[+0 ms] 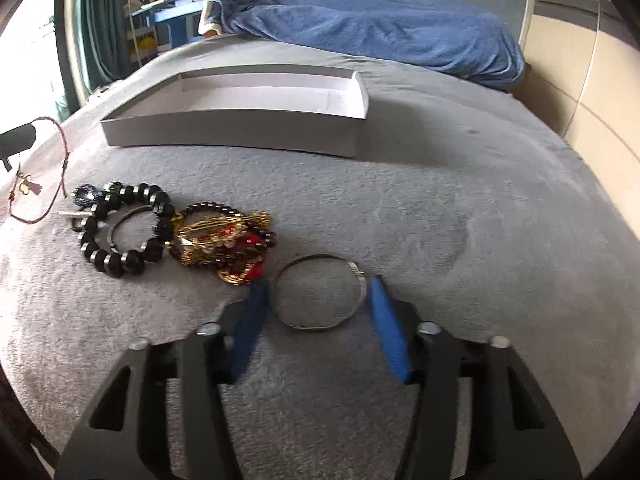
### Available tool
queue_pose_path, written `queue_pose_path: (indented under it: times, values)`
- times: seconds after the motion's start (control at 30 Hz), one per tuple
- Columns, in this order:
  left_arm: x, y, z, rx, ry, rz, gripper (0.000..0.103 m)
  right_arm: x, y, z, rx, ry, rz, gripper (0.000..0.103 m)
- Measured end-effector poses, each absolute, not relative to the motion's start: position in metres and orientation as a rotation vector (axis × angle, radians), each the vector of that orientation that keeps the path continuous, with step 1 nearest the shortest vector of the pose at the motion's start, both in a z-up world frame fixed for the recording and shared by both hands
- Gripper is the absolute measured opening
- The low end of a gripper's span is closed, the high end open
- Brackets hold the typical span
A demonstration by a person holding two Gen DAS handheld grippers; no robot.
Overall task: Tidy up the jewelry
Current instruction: 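Grasp pink string bracelet with left tool and drop it in tray while right tool carries silver bangle there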
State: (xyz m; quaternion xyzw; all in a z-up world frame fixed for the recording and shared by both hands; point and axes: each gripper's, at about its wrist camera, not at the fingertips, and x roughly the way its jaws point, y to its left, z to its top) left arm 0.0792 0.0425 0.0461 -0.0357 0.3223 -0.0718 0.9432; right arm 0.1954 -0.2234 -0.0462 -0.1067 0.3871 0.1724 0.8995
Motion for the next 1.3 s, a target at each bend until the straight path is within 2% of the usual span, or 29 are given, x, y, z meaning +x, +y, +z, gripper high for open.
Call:
queue_pose_path:
  times: [0.43,0.9,1.3]
  values:
    - [0.097,0.05,0.064,-0.076,0.62,-0.133,0.006,0.199,-0.245,-0.017,-0.091,0.731,0.353,0.049]
    - [0.175,0.066,0.093,-0.086,0.561,-0.086,0.006,0.291,-0.182,0.04,-0.104,0.663,0.453,0.049]
    - [0.249,0.071,0.067,-0.073,0.624,-0.029,0.006,0.357,-0.121,0.016,-0.155,0.761,0.511,0.049]
